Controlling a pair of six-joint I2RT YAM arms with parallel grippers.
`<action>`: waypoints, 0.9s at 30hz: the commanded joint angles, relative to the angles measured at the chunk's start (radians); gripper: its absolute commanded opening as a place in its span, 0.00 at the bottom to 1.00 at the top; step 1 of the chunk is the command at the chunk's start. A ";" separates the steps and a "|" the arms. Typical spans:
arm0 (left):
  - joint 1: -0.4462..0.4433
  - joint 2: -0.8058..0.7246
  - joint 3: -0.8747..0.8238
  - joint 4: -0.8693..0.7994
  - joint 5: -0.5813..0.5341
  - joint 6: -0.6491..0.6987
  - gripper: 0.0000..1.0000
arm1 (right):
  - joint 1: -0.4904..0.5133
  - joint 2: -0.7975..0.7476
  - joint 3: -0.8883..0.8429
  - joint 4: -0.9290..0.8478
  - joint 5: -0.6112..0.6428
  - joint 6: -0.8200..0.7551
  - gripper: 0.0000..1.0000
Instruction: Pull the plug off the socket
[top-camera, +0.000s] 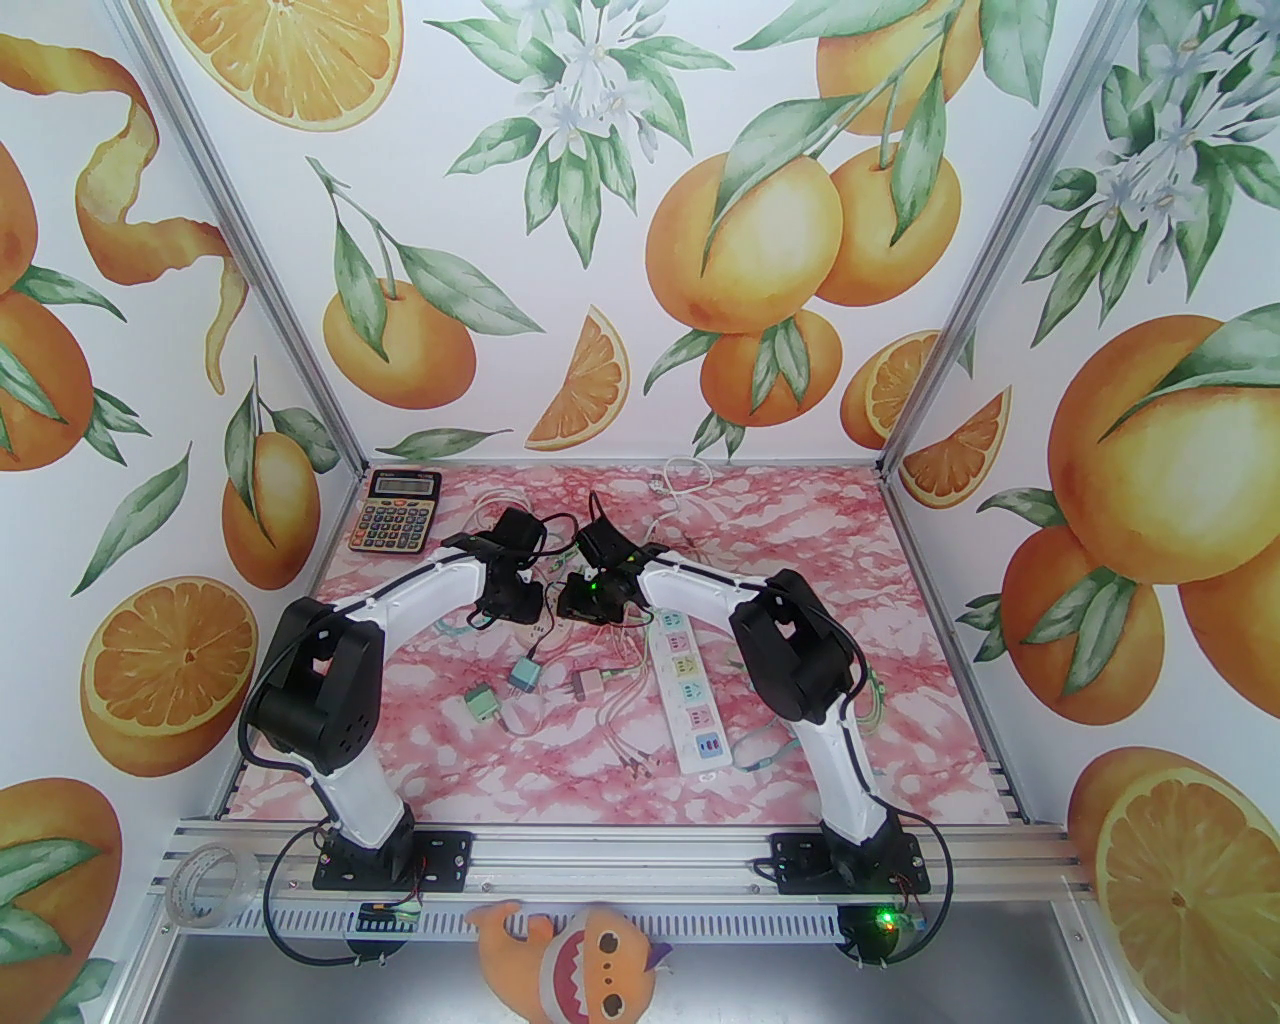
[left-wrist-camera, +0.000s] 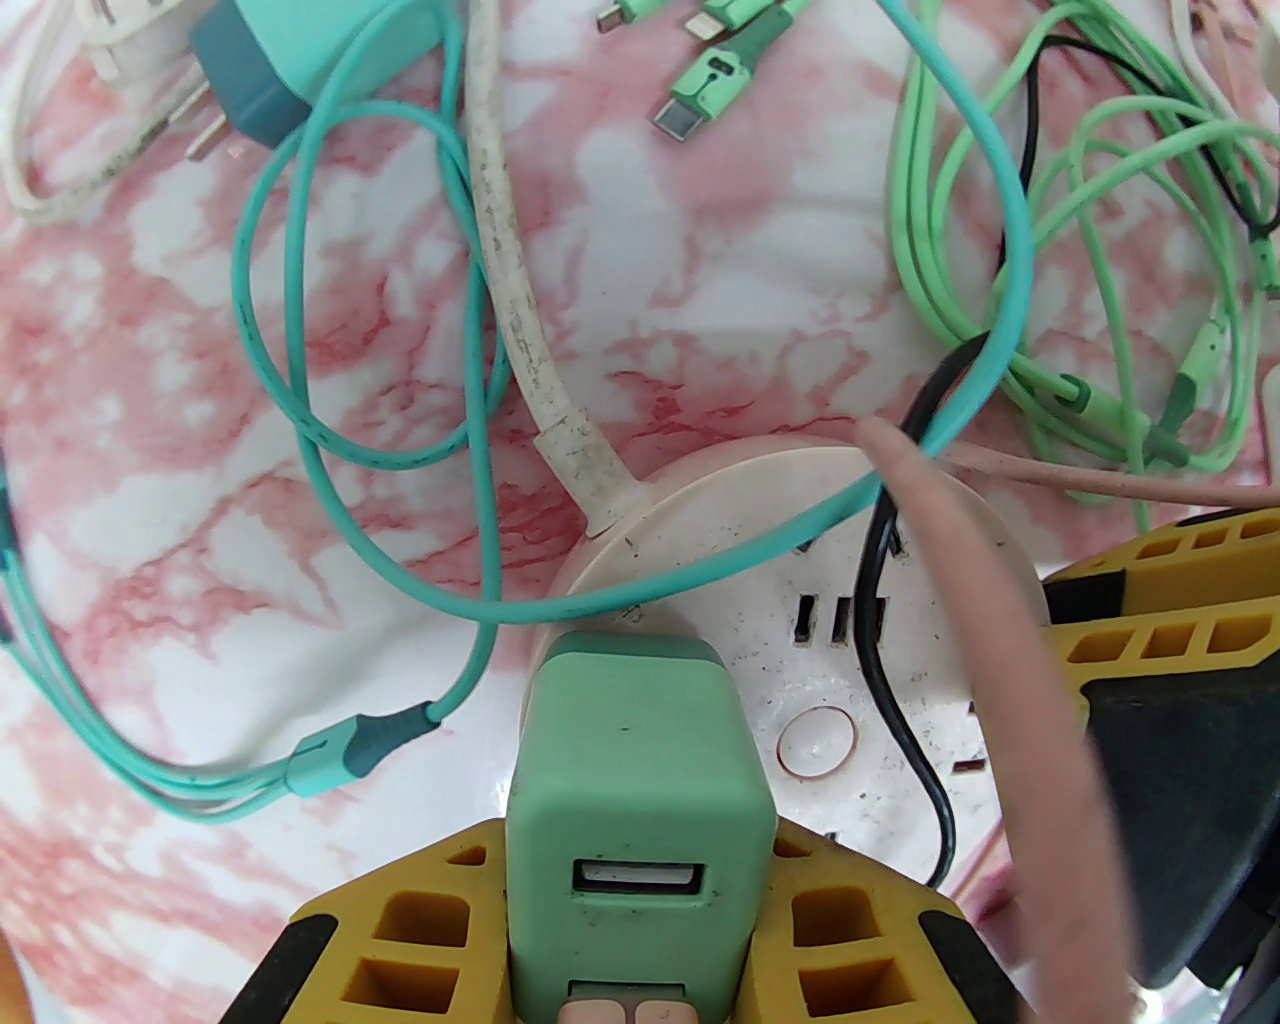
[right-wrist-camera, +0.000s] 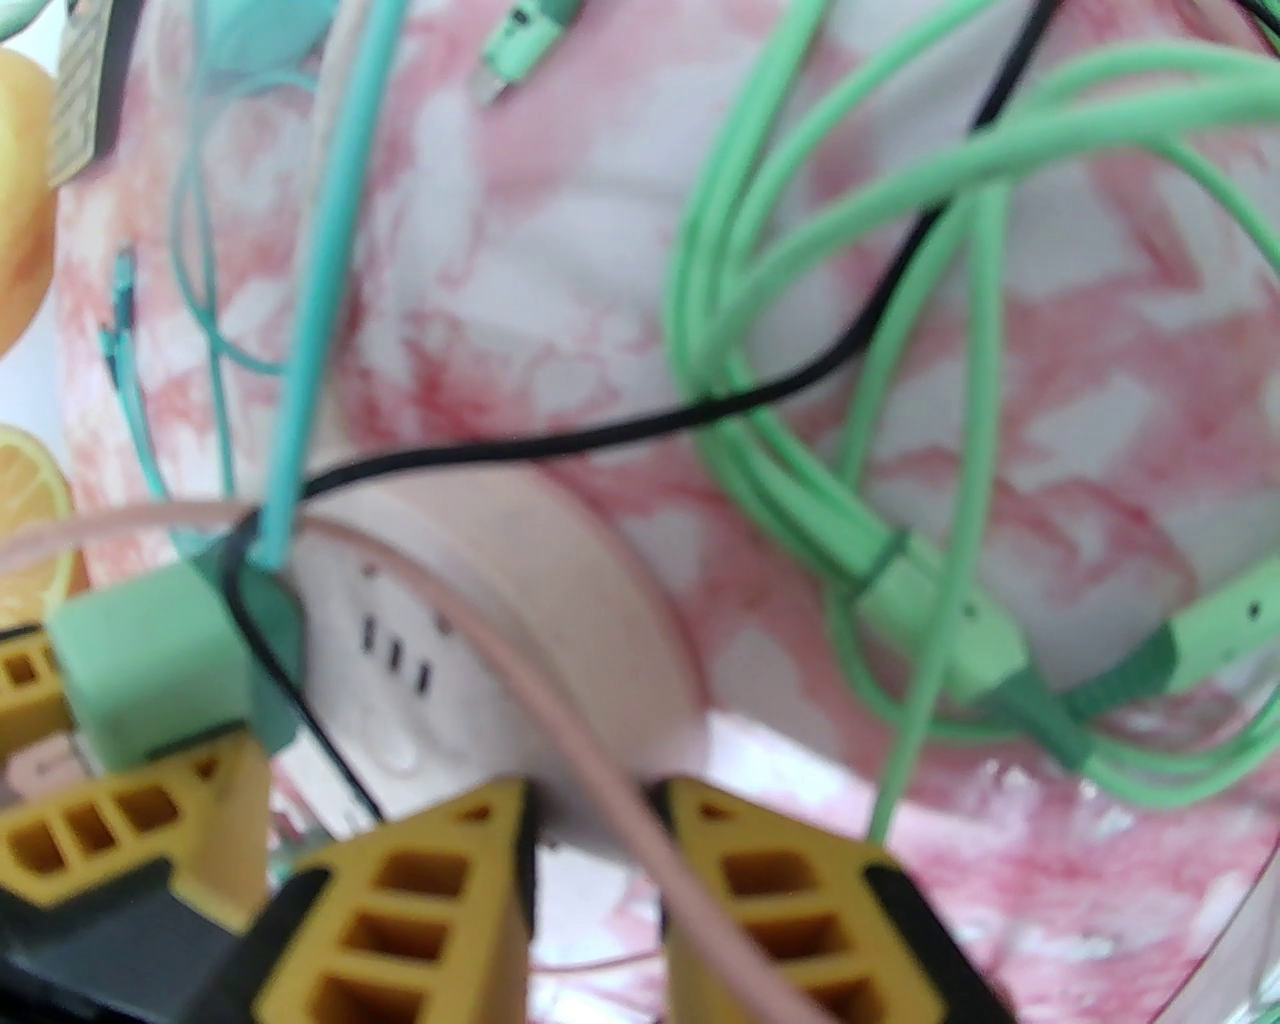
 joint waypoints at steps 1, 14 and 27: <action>-0.034 -0.023 0.027 -0.051 0.015 0.035 0.20 | 0.016 0.103 -0.021 -0.192 0.110 -0.039 0.25; 0.134 -0.036 0.037 -0.031 0.304 -0.084 0.17 | 0.027 0.107 -0.018 -0.231 0.146 -0.063 0.24; -0.006 -0.004 0.065 -0.108 0.000 0.004 0.17 | 0.035 0.115 0.005 -0.246 0.154 -0.070 0.24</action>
